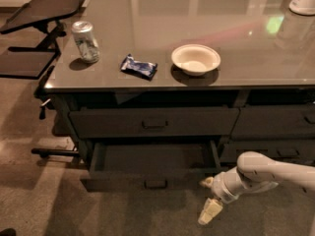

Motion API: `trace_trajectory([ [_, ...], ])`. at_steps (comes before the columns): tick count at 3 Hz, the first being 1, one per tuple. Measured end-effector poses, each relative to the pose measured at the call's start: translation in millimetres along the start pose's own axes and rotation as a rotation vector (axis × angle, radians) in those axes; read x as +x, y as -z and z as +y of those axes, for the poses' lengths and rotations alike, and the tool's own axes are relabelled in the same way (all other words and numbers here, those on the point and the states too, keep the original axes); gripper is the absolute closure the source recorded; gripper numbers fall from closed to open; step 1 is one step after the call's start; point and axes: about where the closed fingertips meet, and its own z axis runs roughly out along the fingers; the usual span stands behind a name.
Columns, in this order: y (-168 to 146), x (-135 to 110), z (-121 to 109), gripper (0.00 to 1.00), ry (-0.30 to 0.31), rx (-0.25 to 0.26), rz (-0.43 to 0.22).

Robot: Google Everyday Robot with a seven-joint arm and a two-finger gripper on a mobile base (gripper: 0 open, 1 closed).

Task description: Close middle drawer

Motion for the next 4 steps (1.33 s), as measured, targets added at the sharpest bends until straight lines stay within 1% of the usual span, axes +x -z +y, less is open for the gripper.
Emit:
trace_trajectory([
  [1,-12.5,-16.5,-30.8,0.00,0.022,0.000,0.005],
  [2,-14.6,-39.8,-71.5,0.00,0.042,0.038,-0.001],
  [3,-13.8,-51.2,-93.5,0.00,0.046,0.068,0.001],
  [4,-10.4,-56.0,-106.1,0.00,0.037,0.100,0.002],
])
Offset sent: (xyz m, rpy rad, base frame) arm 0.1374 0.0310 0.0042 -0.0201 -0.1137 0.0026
